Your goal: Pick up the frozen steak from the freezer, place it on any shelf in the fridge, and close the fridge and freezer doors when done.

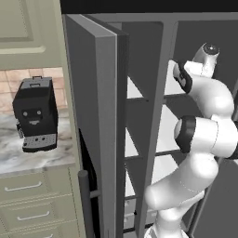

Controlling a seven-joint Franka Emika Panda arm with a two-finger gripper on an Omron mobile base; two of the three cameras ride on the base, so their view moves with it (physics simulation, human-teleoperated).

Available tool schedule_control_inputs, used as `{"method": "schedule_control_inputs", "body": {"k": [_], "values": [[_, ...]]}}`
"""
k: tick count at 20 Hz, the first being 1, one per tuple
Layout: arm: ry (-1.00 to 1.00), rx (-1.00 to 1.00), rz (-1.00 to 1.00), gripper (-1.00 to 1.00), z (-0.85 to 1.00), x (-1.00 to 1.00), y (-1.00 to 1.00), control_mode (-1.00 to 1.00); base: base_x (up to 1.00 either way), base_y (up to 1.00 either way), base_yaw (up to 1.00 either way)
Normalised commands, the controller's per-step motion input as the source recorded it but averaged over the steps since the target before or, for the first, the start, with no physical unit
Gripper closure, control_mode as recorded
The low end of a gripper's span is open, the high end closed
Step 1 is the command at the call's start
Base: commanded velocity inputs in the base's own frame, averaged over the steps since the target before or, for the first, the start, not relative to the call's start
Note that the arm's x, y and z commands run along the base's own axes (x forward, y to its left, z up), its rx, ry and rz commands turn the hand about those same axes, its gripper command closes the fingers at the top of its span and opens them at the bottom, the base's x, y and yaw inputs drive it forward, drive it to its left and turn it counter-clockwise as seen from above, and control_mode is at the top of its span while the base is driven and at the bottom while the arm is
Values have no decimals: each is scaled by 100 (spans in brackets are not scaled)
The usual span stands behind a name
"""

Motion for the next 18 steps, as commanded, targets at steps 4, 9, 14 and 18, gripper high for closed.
{"method": "schedule_control_inputs", "body": {"k": [4, 9, 14, 18], "values": [[0, 0, 5, -100, -2, 95, -2, -100, 0, 0, 0], [-2, 0, 1, -100, 15, 1, 10, -100, 0, 0, 0], [-13, 0, 0, -100, 25, -83, 27, -100, 0, 0, 0], [-21, 0, 0, -100, -2, -100, 61, -100, 0, 0, 0]]}}
